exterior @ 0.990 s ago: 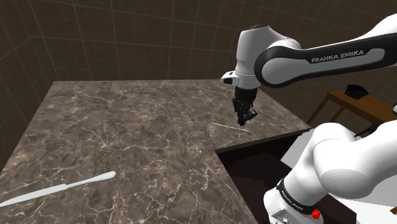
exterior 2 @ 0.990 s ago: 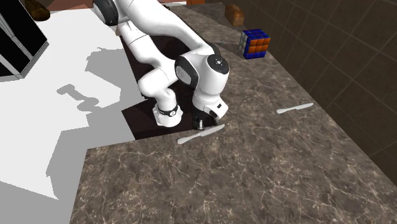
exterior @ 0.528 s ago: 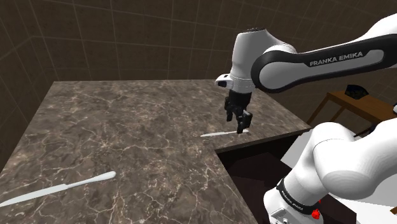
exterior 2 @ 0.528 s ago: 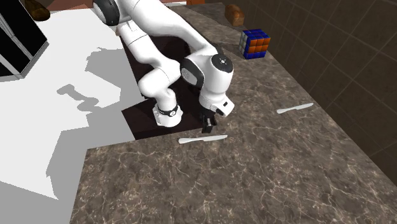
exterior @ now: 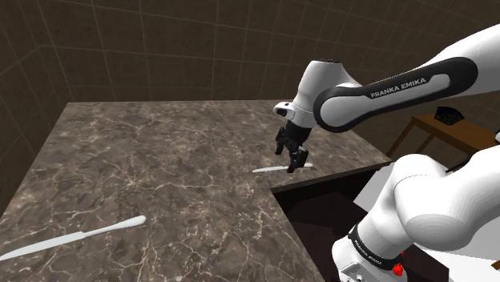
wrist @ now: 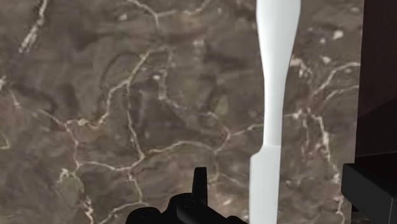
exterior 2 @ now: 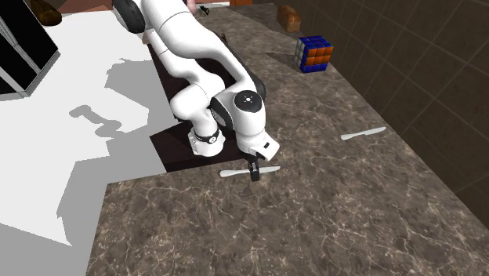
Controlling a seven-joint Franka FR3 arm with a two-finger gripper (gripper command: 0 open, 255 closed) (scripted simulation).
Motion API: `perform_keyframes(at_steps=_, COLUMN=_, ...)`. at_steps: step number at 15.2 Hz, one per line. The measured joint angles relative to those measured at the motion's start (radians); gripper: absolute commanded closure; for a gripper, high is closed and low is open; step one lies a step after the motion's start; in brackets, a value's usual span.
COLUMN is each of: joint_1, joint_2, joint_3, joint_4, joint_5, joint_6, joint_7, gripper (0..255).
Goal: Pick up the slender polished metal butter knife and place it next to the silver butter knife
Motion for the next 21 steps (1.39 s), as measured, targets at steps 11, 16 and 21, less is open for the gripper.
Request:
perform_keyframes(at_steps=11, joint_1=0.003, joint_2=0.039, joint_3=-0.010, joint_4=-0.023, joint_5=0.000, joint_6=0.072, joint_7=-0.006, gripper=255)
perform_keyframes(at_steps=16, joint_1=0.003, joint_2=0.032, joint_3=-0.008, joint_4=-0.019, joint_5=0.000, joint_6=0.076, joint_7=-0.003, gripper=255)
perform_keyframes(at_steps=21, joint_1=0.003, joint_2=0.027, joint_3=-0.006, joint_4=-0.018, joint_5=0.001, joint_6=0.060, joint_7=-0.003, gripper=255)
